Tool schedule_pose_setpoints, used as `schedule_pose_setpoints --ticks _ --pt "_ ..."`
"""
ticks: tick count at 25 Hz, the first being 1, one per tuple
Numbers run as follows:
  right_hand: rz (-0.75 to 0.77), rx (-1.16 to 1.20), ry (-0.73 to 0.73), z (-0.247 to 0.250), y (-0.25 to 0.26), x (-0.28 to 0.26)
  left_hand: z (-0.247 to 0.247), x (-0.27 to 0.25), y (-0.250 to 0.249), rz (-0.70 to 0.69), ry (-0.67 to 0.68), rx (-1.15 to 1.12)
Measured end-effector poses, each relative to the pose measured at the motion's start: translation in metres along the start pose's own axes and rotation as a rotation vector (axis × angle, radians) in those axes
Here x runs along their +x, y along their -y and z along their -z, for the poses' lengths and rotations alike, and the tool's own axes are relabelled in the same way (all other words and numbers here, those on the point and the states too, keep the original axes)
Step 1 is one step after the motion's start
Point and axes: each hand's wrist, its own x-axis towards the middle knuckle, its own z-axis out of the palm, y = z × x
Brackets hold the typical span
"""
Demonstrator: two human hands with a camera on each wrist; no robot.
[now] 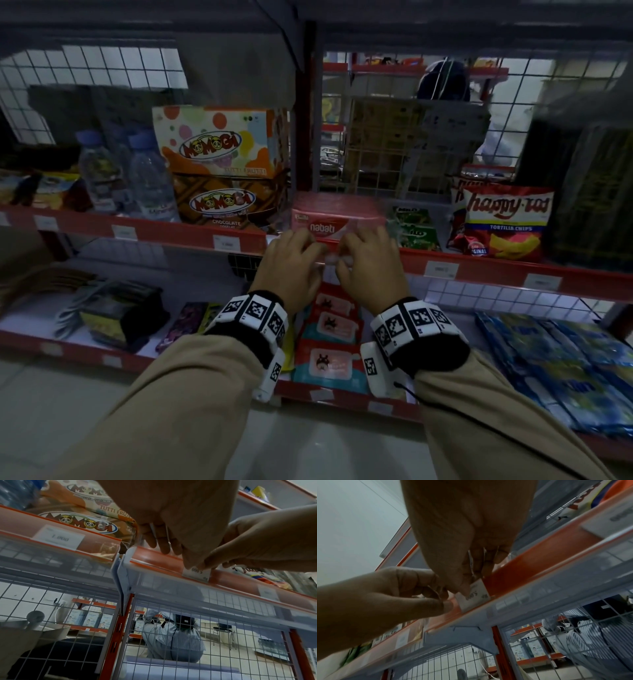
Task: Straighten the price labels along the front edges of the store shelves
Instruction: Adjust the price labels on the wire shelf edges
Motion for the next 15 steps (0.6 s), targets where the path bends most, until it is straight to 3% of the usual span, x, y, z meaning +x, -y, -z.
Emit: schedule_pose_setpoints --ticks 5,12,15 --pt "-0.066 0.274 0.077 0.007 -0.008 0.010 0.000 0.001 0.006 0.017 -0.008 -0.112" --pt "-0.258 0.738 -0.168 0.008 -0.001 0.014 -0.002 0.010 0.015 0.092 -0.015 -0.305" --pt "-0.353 0.908 -0.195 0.006 0.009 0.019 0.000 0.016 0.017 0.112 -0.017 -0.445"
